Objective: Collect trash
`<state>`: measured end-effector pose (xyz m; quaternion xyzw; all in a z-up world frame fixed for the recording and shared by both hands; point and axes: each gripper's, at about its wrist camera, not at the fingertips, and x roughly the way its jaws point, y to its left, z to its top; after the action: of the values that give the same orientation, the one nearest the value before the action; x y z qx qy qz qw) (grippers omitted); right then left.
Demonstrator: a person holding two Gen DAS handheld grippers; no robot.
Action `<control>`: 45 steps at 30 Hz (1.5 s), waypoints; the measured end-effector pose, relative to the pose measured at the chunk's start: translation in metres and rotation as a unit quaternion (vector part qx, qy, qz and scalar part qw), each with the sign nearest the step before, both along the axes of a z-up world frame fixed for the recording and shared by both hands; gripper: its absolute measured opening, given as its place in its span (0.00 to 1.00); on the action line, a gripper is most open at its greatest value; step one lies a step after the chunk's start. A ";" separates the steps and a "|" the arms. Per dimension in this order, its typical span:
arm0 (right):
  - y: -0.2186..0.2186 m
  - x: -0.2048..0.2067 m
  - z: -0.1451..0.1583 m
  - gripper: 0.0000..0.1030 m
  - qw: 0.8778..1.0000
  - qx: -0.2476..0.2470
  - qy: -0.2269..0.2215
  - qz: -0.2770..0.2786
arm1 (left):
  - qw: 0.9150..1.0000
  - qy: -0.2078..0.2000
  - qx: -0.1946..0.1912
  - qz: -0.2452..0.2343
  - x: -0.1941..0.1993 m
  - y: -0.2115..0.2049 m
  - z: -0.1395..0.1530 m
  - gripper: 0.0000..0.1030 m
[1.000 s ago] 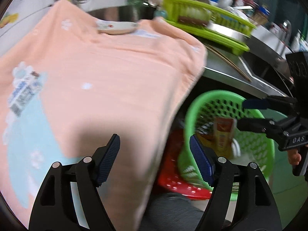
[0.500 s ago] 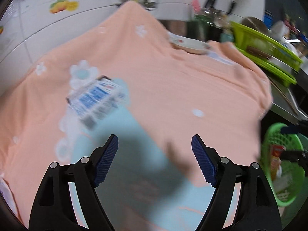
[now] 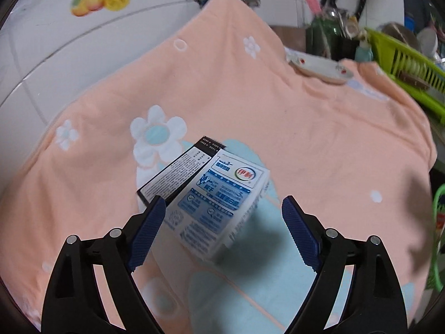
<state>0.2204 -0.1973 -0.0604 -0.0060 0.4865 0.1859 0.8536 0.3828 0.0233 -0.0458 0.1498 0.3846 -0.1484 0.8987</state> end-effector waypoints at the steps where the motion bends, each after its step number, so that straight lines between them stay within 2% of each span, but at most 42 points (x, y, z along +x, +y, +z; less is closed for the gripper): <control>1: 0.003 0.003 0.000 0.77 1.000 -0.001 0.001 0.003 | 1.000 0.004 0.002 -0.005 0.004 0.000 -0.003 0.82; 4: 0.010 0.013 -0.002 0.77 1.000 -0.005 0.003 0.013 | 1.000 0.013 0.003 -0.022 0.015 -0.001 -0.009 0.82; 8: 0.016 0.024 -0.005 0.77 1.000 -0.009 0.006 0.022 | 0.999 0.012 0.017 -0.041 0.026 -0.002 -0.014 0.89; 13: 0.022 0.037 -0.009 0.77 0.999 -0.011 0.010 0.032 | 0.998 0.025 0.024 -0.060 0.039 0.000 -0.021 0.91; 22: 0.036 0.057 -0.011 0.77 0.998 -0.022 0.008 0.052 | 0.994 0.053 0.032 -0.086 0.051 -0.005 -0.043 0.90; 24: 0.040 0.061 -0.011 0.77 0.998 -0.027 0.005 0.058 | 0.993 0.059 0.034 -0.093 0.051 -0.006 -0.048 0.84; 26: 0.044 0.065 -0.011 0.77 0.998 -0.029 0.005 0.062 | 0.993 0.050 0.039 -0.095 0.048 -0.007 -0.050 0.83; 33: 0.057 0.077 -0.010 0.77 0.996 -0.035 0.003 0.077 | 0.997 0.040 0.018 -0.070 0.034 0.003 -0.044 0.74; 39: 0.078 0.091 -0.007 0.77 0.994 -0.046 -0.006 0.103 | 0.999 0.042 0.007 -0.029 0.010 0.022 -0.039 0.73; 45: 0.109 0.119 -0.004 0.77 0.987 -0.064 -0.021 0.144 | 0.999 0.050 0.000 0.008 -0.017 0.063 -0.031 0.73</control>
<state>0.3389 -0.0885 -0.0642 -0.1346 0.4735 0.2752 0.8258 0.3654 0.0859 -0.0763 0.1392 0.4306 -0.1481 0.8794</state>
